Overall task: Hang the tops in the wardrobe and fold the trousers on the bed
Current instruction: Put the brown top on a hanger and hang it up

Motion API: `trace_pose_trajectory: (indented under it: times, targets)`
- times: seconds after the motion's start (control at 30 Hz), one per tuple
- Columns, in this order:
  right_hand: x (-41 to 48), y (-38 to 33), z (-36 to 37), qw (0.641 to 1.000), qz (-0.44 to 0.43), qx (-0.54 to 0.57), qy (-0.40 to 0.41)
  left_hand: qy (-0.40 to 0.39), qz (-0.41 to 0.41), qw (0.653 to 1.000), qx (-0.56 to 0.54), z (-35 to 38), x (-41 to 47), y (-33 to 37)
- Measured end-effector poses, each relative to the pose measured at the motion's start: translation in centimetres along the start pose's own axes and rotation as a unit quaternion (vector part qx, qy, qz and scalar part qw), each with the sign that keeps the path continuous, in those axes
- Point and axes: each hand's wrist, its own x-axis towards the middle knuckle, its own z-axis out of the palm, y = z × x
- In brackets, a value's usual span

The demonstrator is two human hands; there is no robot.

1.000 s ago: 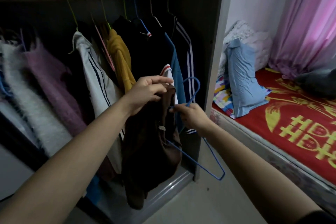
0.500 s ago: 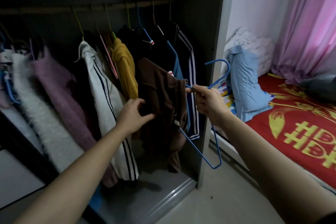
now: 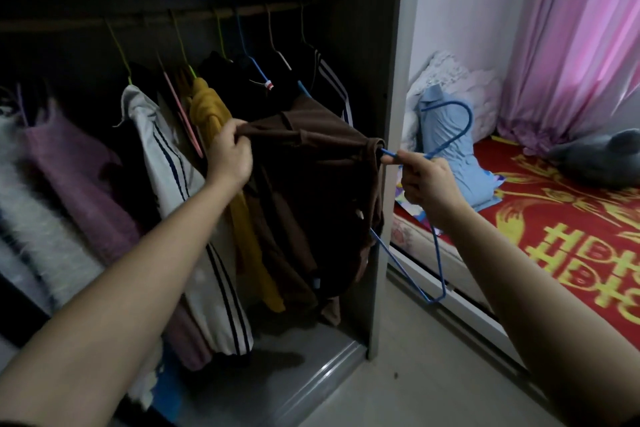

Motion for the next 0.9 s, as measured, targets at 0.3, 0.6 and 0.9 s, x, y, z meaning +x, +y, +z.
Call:
trace_pose_trajectory:
  times: [0.3, 0.6, 0.9]
  targets:
    - [-0.6, 4.0, -0.6, 0.965, 0.039, -0.248, -0.074, -0.015, 0.249, 0.948, 0.196, -2.3, 3.2, 6.1]
    - [0.2, 2.7, 1.9, 0.997, 0.073, 0.002, 0.025, -0.019, 0.223, 0.927, 0.300, -3.8, 3.9, 6.7]
    - [2.0, -0.1, 2.9, 0.997, 0.036, -0.054, -0.042, -0.069, 0.154, 0.956, 0.238, -5.8, 4.4, 4.7]
